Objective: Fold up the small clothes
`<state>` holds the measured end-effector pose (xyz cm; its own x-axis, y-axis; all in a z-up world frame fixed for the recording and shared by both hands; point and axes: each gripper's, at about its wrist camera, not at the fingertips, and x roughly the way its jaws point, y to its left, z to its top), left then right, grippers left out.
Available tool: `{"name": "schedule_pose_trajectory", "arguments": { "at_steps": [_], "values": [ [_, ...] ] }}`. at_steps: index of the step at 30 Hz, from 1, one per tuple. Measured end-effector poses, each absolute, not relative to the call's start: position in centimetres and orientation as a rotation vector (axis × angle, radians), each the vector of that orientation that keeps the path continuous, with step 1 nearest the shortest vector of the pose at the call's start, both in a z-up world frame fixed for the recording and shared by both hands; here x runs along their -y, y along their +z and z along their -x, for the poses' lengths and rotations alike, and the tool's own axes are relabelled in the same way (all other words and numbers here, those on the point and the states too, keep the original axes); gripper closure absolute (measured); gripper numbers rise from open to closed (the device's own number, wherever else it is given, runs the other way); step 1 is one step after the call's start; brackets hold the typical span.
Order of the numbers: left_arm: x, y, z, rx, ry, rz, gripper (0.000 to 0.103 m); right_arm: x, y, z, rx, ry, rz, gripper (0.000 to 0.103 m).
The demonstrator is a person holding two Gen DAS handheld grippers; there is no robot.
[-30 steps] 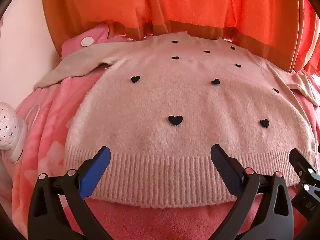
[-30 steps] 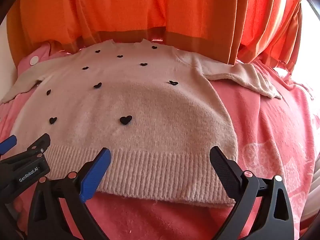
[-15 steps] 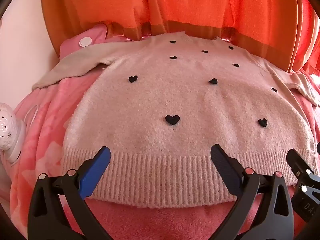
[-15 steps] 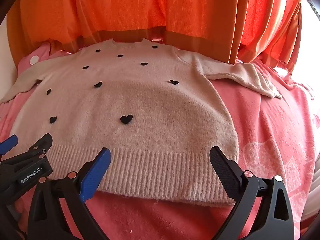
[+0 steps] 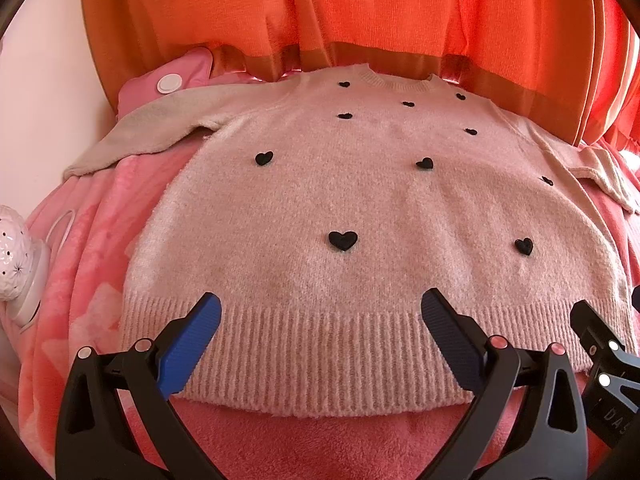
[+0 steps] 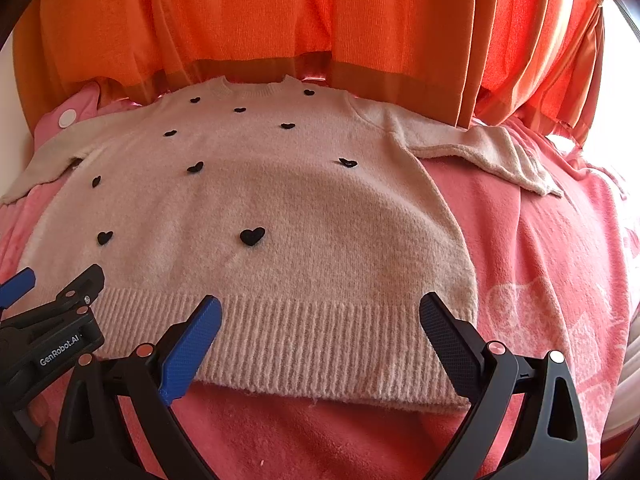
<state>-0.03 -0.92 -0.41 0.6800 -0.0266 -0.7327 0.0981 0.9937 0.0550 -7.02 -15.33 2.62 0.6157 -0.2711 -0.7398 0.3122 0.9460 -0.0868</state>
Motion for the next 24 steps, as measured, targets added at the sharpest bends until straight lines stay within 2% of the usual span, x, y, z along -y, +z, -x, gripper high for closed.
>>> {"name": "schedule_pose_trajectory", "arguments": {
  "at_steps": [24],
  "values": [
    [1.01,-0.44,0.21,-0.815,-0.1,-0.083,0.005,15.31,2.46,7.02,-0.849,-0.336,-0.062,0.006]
  ]
}}
